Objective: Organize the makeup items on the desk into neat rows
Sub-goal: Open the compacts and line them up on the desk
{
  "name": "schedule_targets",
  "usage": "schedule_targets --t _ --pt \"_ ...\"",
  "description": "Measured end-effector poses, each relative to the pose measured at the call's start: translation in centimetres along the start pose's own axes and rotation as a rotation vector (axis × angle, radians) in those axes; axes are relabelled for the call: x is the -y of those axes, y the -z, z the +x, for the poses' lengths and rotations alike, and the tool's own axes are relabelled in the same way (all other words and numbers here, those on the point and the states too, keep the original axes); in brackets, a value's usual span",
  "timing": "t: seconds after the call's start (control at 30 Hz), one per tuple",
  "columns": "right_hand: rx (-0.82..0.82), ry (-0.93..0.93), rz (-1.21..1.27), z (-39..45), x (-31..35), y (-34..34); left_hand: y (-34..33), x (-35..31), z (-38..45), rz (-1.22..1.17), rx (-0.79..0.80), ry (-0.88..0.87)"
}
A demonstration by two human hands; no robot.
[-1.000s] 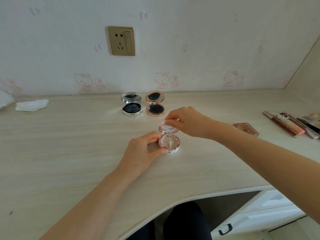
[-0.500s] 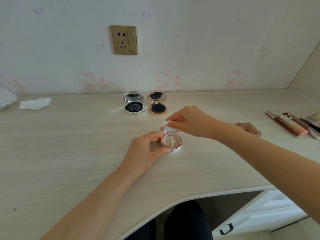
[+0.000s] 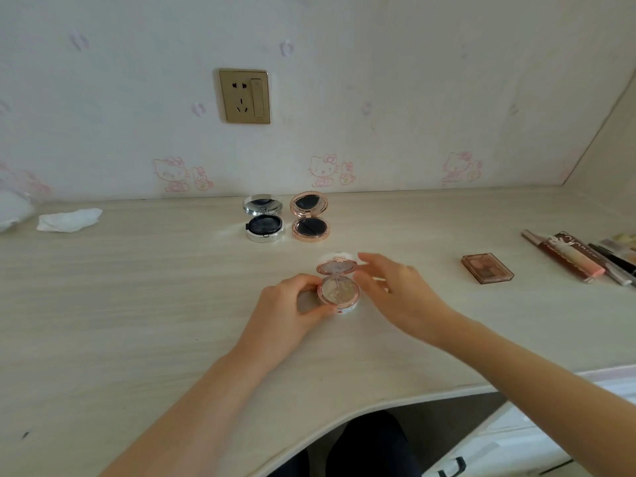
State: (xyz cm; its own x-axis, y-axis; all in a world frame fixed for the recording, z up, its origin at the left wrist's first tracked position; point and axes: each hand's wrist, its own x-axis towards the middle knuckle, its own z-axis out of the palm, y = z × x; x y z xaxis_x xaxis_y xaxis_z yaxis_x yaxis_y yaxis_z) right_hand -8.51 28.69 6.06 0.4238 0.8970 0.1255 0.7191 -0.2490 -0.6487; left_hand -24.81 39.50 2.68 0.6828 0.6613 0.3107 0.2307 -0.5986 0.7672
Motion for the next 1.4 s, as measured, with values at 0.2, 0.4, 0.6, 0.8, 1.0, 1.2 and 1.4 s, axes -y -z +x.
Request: schedule_targets --t 0.2,0.4,0.6,0.8,1.0,1.2,1.4 --pt "-0.03 0.023 -0.166 -2.0 -1.1 -2.7 -0.4 0.4 -0.1 0.097 -0.011 -0.045" --pt "-0.073 0.065 -0.274 -1.2 -1.9 -3.5 -1.0 0.3 0.5 0.304 0.018 -0.025" --pt "-0.134 0.124 -0.214 0.5 -2.9 -2.4 -2.0 -0.1 2.5 0.418 0.034 -0.094" --pt "-0.153 0.09 -0.205 3.2 -4.5 -1.3 -3.8 -0.7 5.7 0.488 -0.086 -0.157" --pt "-0.191 0.025 -0.151 6.7 -6.5 -0.8 -5.6 -0.4 9.3 0.545 -0.162 -0.194" --pt "-0.263 -0.026 -0.091 9.0 -7.8 -0.7 -6.7 0.4 12.2 0.64 -0.103 -0.217" --pt "-0.282 -0.053 -0.089 10.6 -8.4 -0.7 -7.1 1.1 14.1 0.673 -0.063 -0.222"
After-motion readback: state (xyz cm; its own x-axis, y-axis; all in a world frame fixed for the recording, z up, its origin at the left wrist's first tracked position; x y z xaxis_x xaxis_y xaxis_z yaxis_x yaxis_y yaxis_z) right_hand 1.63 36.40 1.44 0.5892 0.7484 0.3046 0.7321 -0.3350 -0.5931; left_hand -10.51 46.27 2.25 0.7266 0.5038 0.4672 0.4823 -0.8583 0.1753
